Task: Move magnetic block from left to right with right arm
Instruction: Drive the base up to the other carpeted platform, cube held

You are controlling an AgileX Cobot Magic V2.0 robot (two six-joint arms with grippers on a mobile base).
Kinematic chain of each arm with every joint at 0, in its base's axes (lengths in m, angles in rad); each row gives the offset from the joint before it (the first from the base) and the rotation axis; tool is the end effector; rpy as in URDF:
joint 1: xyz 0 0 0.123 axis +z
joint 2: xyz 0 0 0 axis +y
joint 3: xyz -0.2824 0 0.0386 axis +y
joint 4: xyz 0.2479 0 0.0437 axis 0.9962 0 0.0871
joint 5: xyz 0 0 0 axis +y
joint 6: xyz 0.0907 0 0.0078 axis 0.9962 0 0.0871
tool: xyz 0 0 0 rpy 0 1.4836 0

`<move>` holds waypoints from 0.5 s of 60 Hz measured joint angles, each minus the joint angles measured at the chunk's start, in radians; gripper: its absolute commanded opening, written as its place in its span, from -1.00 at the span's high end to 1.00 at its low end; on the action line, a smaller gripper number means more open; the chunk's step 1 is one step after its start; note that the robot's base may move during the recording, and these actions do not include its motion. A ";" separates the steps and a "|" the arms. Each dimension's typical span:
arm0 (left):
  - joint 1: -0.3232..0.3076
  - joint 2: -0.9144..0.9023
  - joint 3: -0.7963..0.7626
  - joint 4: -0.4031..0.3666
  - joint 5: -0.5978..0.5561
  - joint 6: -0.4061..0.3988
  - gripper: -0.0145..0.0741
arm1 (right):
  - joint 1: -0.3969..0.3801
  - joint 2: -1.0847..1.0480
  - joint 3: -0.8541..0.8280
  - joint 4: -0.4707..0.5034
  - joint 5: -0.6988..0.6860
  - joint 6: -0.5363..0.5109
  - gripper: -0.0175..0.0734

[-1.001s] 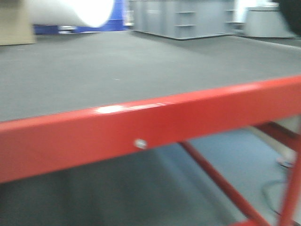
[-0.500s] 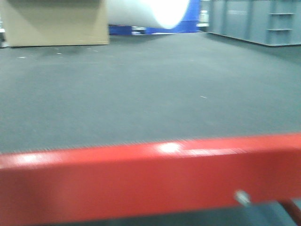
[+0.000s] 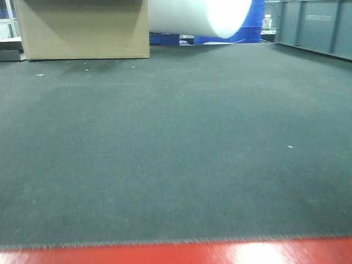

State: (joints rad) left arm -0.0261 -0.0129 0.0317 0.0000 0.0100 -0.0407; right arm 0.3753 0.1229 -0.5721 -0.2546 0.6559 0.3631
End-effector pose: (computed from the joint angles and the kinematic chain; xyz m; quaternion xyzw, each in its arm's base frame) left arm 0.0567 -0.0015 0.2022 -0.0050 0.6861 -0.0243 0.7270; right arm 0.0221 -0.0063 0.3335 -0.0284 0.7419 0.1213 0.6589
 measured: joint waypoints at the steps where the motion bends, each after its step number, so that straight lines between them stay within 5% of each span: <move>1: 0.000 0.000 0.000 0.000 0.000 0.000 0.94 | 0.000 0.000 0.000 0.000 0.000 0.000 0.26; 30: 0.000 0.000 0.000 0.000 0.000 0.000 0.94 | 0.000 0.000 0.000 0.000 0.000 0.000 0.26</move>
State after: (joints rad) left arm -0.0261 -0.0129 0.0317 0.0000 0.0100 -0.0407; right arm 0.3753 0.1229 -0.5721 -0.2546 0.6559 0.3631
